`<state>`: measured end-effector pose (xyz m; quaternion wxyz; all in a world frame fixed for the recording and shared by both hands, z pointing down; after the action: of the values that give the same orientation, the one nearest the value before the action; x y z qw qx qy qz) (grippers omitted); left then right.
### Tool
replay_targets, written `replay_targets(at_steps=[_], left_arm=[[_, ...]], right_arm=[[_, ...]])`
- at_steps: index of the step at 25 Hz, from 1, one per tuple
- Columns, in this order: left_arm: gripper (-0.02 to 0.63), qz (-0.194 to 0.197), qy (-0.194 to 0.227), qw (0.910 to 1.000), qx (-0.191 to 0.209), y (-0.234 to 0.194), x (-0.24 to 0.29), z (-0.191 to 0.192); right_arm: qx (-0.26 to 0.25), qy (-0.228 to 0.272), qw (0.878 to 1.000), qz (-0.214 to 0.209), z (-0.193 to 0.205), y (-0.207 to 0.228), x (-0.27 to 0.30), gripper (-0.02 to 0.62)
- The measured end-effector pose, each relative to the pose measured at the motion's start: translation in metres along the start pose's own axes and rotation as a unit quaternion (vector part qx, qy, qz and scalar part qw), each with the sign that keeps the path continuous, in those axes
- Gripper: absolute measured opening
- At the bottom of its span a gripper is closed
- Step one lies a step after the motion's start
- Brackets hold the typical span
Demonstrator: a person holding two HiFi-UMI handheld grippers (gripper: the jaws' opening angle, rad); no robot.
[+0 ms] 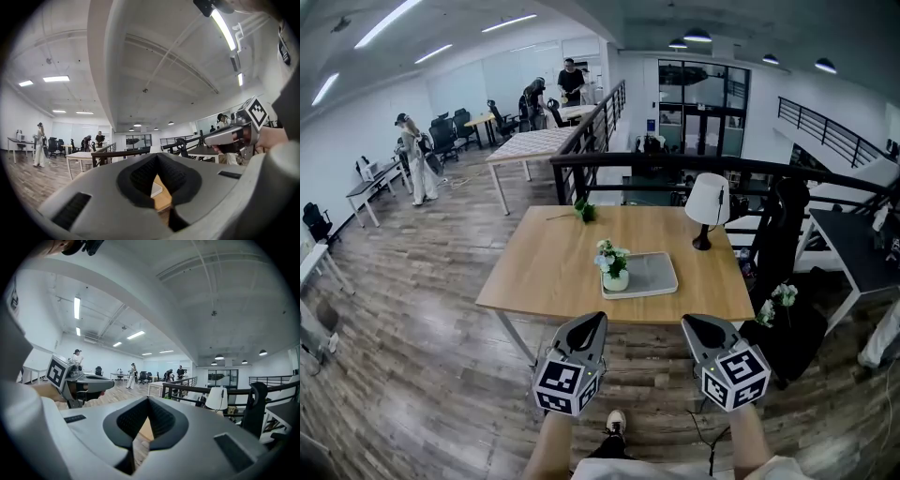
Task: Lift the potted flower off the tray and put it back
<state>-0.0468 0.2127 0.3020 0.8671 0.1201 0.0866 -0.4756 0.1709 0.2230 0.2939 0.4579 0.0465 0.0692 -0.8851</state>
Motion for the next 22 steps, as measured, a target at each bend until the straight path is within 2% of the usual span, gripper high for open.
replay_targets(at_steps=[10, 16, 22], left_arm=[[0.011, 0.009, -0.009, 0.9999, -0.006, -0.058, 0.068, 0.026], [0.011, 0.014, -0.015, 0.9997, -0.01, -0.082, 0.09, 0.035], [0.011, 0.014, -0.02, 0.9997, -0.01, -0.101, 0.103, 0.042]], right_arm=[[0.007, -0.009, 1.0, 0.02, 0.015, 0.043, 0.073, 0.018], [-0.001, -0.008, 0.999, 0.05, 0.019, 0.059, 0.103, 0.02], [-0.001, -0.018, 0.998, 0.053, 0.028, 0.067, 0.127, 0.02]])
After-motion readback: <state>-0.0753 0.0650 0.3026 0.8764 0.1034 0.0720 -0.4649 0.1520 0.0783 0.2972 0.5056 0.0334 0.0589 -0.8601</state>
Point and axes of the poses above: the fingertips, and each gripper's own axes: x forward along the fingers, y to its right, z out of its underside, the point moved 6 cm from there along -x, backward along the fingers, and after that the axes turned 15 degrees about y, right-handed, at the moved point
